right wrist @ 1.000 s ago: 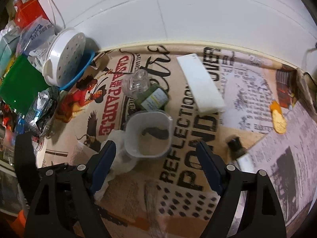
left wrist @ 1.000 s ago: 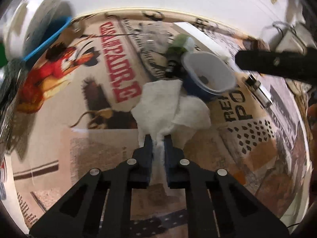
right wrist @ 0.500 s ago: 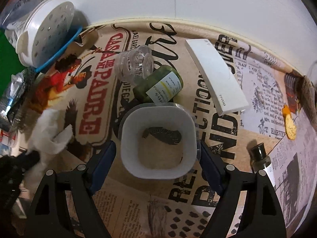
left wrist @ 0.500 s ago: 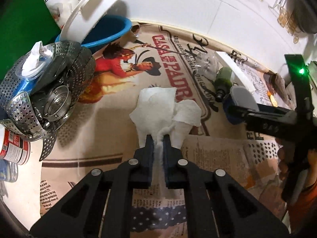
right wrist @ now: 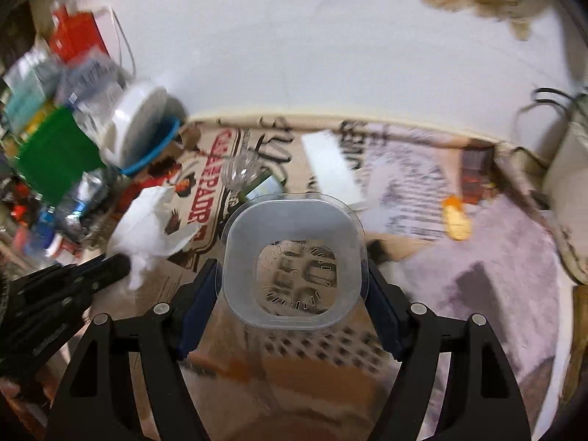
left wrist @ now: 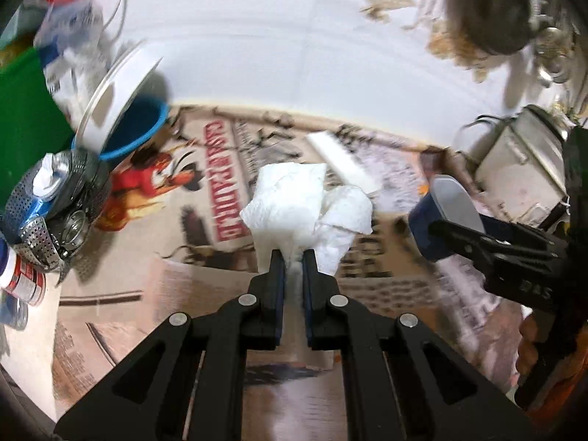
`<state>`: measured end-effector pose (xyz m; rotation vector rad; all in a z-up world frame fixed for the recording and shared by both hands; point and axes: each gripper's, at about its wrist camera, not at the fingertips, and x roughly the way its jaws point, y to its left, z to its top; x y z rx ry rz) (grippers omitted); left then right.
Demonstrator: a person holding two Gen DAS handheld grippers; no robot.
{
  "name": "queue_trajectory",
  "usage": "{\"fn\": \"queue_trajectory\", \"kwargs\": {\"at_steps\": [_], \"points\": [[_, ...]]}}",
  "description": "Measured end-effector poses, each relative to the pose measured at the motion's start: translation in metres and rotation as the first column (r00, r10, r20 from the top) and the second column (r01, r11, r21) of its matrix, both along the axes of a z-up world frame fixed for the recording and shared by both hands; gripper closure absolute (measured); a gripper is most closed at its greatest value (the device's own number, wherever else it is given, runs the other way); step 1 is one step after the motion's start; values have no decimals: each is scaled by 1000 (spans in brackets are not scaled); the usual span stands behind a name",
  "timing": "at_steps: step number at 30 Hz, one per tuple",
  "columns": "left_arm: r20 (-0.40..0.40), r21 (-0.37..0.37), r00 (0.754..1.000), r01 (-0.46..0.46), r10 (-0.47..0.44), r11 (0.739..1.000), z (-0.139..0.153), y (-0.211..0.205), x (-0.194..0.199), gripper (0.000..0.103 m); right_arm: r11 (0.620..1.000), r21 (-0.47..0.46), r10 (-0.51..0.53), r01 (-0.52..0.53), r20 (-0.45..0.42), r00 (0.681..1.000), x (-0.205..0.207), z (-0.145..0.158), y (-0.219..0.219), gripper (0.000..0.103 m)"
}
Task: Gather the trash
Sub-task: 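Carry the tissue and clear container down over the white bucket with both tools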
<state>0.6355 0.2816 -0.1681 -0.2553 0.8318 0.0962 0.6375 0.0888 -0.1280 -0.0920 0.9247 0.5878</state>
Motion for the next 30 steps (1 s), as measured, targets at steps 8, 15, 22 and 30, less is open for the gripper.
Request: {"fn": "queue_trajectory", "kwargs": {"at_steps": [8,15,22,30], "points": [[92,42,994,-59,55,997,39,-88,-48,95,998,56,15,-20,86,996,-43,47,-106,31],[116,23,991,-69,65,997,64,-143,-96,95,997,79,2,-12,130,992,-87,76,-168,31],[128,25,992,-8,5,1000,72,-168,-148,95,992,120,-64,49,128,990,-139,81,-197,31],[151,13,984,93,-94,996,63,-160,-231,95,973,136,-200,189,72,977,-228,66,-199,31]]}}
